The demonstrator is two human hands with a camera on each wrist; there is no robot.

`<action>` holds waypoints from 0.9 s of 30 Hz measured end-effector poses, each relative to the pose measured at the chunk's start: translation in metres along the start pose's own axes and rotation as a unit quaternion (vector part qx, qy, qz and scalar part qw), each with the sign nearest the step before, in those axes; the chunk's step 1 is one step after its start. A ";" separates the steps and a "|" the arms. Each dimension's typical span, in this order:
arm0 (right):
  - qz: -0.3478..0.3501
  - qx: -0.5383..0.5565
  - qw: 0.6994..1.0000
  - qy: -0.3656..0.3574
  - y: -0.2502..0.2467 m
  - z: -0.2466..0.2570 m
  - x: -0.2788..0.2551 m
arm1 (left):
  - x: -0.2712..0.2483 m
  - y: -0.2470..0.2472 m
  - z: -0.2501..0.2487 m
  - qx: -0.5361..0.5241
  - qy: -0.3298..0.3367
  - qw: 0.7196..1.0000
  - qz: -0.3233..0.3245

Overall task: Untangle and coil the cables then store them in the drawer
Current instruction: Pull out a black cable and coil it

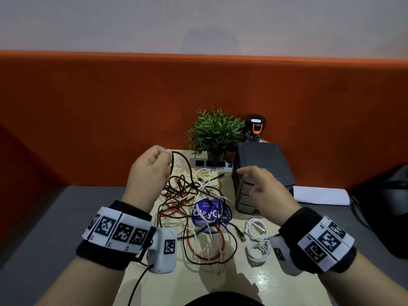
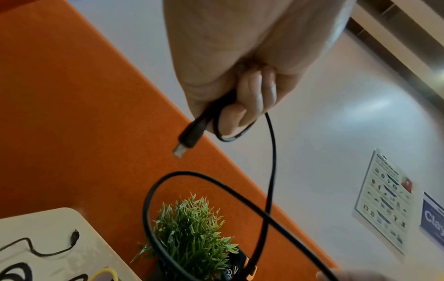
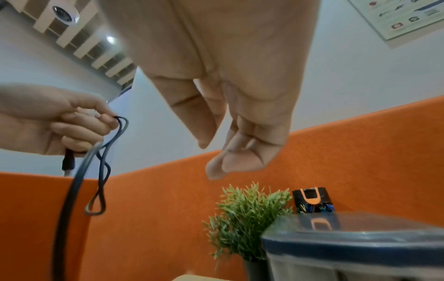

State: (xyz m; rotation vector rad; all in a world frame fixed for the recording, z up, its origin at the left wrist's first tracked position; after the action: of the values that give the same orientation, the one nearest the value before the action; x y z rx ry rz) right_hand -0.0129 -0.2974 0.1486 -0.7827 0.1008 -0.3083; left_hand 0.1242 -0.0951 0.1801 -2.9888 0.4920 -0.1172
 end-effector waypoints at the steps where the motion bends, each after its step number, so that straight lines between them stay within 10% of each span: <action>1: -0.018 0.030 0.999 -0.006 -0.003 0.005 -0.001 | -0.002 0.002 -0.002 -0.014 -0.007 1.000 0.009; 13: 0.017 0.099 0.993 -0.066 0.033 0.040 0.002 | -0.027 0.052 -0.014 -0.228 -0.090 0.945 0.215; 27: -0.050 0.157 0.982 -0.092 0.023 0.008 0.000 | 0.005 0.004 -0.024 -0.409 -0.007 0.910 0.063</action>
State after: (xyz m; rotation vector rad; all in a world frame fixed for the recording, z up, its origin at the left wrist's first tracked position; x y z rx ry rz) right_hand -0.0061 -0.2762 0.1377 -0.5003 -0.1584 -0.3352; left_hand 0.1253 -0.1024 0.2042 -3.7393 0.9245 0.1691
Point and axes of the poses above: each hand's wrist, its own x-axis towards the middle knuckle, its own y-axis out of the palm, z = x × y, the point moved 7 cm from there along x, towards the middle knuckle, and after that the axes turned 5 degrees about -y, right-handed, at the moved point
